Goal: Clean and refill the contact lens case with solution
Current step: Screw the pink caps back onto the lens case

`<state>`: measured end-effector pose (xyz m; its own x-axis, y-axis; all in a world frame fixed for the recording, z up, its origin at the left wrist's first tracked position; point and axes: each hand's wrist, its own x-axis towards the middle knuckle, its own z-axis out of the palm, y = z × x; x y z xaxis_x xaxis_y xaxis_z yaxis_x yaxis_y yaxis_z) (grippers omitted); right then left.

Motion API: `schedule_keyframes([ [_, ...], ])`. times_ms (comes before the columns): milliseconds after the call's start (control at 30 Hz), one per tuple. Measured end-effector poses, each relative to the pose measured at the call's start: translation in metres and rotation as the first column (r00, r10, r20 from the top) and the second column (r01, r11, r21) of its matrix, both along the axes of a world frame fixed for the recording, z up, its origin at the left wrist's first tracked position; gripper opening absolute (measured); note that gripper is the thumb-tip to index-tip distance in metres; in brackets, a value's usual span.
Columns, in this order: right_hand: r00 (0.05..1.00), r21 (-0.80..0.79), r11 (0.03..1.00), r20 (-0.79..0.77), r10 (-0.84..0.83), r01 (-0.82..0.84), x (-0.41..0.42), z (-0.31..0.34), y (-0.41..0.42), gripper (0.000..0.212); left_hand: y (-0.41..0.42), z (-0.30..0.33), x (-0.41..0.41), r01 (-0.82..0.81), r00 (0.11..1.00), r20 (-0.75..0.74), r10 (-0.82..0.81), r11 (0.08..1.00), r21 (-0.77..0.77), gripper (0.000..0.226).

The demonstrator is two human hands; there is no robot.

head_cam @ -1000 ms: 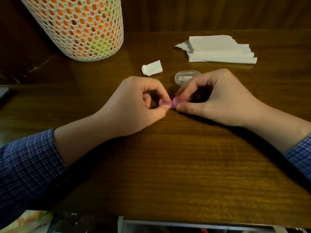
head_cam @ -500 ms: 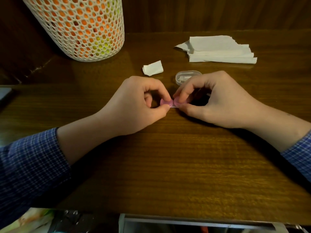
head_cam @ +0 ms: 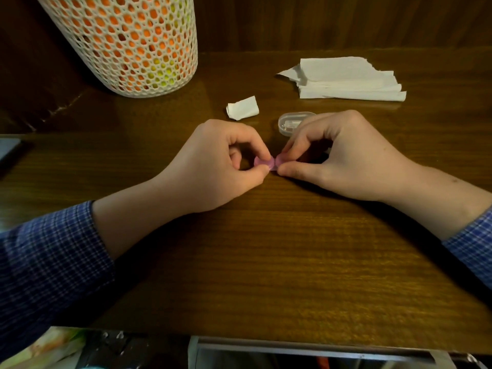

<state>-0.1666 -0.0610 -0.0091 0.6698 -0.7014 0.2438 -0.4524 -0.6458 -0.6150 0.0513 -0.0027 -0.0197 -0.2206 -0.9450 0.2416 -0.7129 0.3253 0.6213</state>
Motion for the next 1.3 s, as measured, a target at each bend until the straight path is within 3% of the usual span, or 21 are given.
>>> schedule_keyframes([
  [233, 0.998, 0.012, 0.998, -0.025, 0.061, -0.061, -0.004, 0.003, -0.002, 0.003, 0.000, -0.001, 0.002, 0.008, 1.000, -0.017, -0.008, 1.000, -0.001, 0.012],
  [433, 1.000, -0.011, 1.000, -0.010, 0.012, -0.013, 0.004, 0.001, 0.000, 0.011, 0.000, 0.000, 0.001, 0.014, 1.000, -0.010, -0.014, 1.000, -0.011, 0.012],
  [600, 0.997, 0.019, 0.998, -0.048, 0.064, -0.063, -0.002, 0.004, -0.001, 0.005, -0.001, -0.001, 0.002, 0.005, 1.000, -0.009, -0.005, 1.000, 0.001, 0.013],
  [867, 0.999, 0.012, 1.000, -0.037, 0.016, -0.015, 0.002, 0.003, 0.000, 0.005, -0.001, -0.001, 0.002, 0.018, 1.000, -0.011, -0.018, 1.000, -0.001, 0.012],
  [1067, 0.994, 0.021, 0.997, -0.083, 0.077, -0.076, -0.003, 0.008, 0.000, 0.008, -0.001, -0.001, 0.003, 0.001, 1.000, 0.001, -0.001, 1.000, -0.003, 0.013],
  [1300, 0.998, -0.007, 0.999, -0.057, -0.038, 0.038, 0.006, 0.004, 0.009, 0.002, 0.001, 0.005, 0.001, -0.014, 1.000, 0.014, 0.014, 1.000, -0.002, 0.014],
])
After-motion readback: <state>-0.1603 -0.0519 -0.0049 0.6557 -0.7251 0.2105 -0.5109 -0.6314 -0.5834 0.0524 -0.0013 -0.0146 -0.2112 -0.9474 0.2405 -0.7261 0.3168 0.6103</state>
